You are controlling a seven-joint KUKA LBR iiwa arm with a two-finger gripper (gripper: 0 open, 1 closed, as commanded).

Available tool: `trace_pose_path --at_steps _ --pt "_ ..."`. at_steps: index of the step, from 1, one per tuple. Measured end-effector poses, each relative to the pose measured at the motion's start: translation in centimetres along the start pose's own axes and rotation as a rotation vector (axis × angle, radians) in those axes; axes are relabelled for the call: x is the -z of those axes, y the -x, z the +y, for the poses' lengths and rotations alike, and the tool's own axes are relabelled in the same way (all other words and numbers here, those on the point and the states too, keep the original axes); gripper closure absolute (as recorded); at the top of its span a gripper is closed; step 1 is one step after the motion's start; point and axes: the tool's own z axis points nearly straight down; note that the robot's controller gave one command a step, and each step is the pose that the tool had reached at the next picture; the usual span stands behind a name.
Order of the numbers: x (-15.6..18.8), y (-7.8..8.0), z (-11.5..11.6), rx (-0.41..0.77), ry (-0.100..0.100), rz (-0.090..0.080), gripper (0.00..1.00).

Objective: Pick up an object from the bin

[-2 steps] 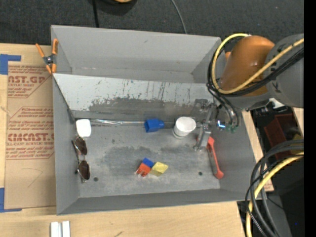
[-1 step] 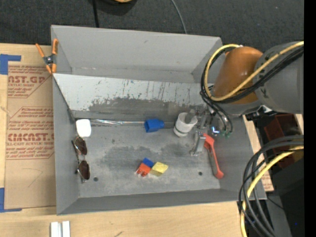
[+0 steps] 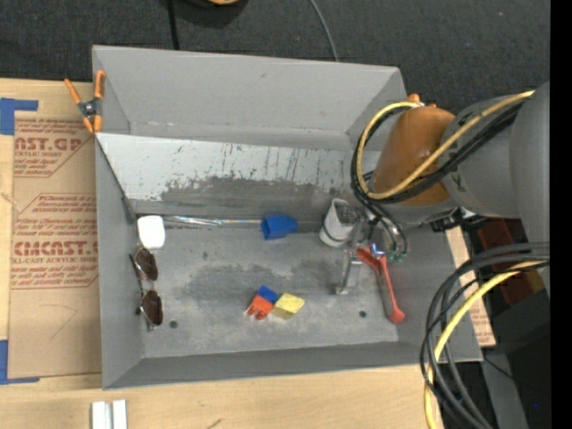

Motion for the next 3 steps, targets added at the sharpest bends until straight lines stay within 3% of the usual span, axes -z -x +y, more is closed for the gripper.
trace_pose_path --at_steps 1,2,3 --pt "1.6 -0.3 0.0 -0.023 0.002 0.006 0.00" --pt "2.9 0.4 -2.4 -0.114 0.001 -0.004 0.00" --pt "1.3 0.4 -2.8 -0.311 0.001 -0.007 1.00"
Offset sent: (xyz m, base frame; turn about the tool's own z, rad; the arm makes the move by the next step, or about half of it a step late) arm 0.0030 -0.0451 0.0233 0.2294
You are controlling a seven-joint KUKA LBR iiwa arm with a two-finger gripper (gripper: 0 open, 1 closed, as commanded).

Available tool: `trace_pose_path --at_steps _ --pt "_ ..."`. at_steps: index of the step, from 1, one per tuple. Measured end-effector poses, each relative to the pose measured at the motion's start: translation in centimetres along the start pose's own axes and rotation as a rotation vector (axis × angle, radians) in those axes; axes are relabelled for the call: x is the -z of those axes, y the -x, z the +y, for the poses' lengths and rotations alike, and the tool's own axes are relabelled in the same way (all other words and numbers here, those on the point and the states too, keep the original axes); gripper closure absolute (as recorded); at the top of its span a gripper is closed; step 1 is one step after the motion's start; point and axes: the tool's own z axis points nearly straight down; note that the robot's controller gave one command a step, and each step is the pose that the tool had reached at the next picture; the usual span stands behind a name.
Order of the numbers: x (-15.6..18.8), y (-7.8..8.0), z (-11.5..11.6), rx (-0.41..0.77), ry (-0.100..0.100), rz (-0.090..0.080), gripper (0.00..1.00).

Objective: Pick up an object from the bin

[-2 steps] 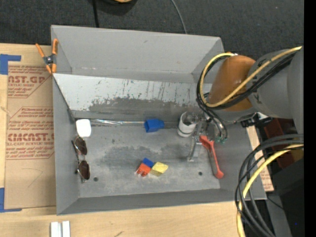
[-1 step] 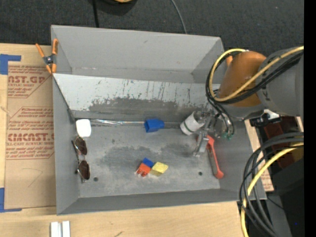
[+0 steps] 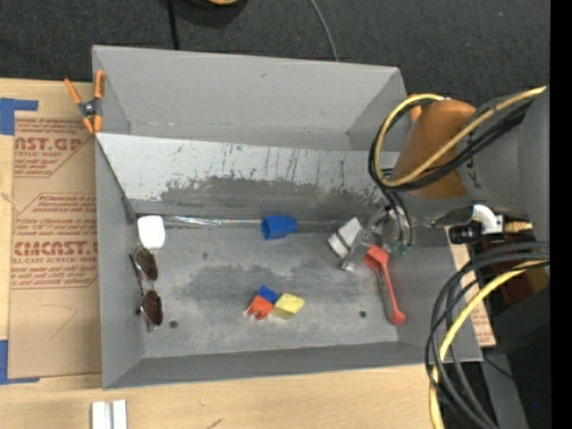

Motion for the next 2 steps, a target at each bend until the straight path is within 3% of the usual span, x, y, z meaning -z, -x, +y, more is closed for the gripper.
trace_pose_path --at_steps 1,2 --pt "0.0 0.0 0.0 0.000 0.000 0.000 1.00" --pt "2.4 0.1 -0.8 -0.007 0.000 0.001 1.00"
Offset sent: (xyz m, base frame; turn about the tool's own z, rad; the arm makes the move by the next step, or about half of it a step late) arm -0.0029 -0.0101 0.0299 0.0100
